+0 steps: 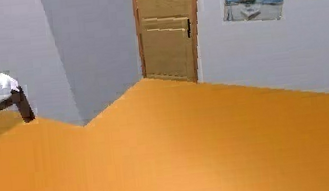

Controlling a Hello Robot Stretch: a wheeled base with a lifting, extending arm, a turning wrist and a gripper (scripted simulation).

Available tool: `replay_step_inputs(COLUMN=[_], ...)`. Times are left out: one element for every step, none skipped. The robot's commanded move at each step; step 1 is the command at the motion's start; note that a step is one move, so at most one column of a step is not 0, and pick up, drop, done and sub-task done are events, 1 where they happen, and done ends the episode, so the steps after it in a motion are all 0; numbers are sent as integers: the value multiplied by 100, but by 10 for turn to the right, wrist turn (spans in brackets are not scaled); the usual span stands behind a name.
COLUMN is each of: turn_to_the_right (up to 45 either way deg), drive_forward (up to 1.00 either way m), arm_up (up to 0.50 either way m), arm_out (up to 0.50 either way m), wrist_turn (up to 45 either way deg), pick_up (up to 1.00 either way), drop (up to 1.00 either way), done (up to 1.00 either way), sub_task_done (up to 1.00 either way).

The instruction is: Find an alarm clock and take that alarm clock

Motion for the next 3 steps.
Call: replay_step_inputs(turn_to_the_right=[450,90,0], drive_forward=[0,0,80], arm_up=[0,0,0], arm_out=[0,0,0], wrist_turn=[0,0,0], pick_up=[0,0,0], drop=[0,0,0], done=[0,0,0], sub_task_done=[0,0,0])
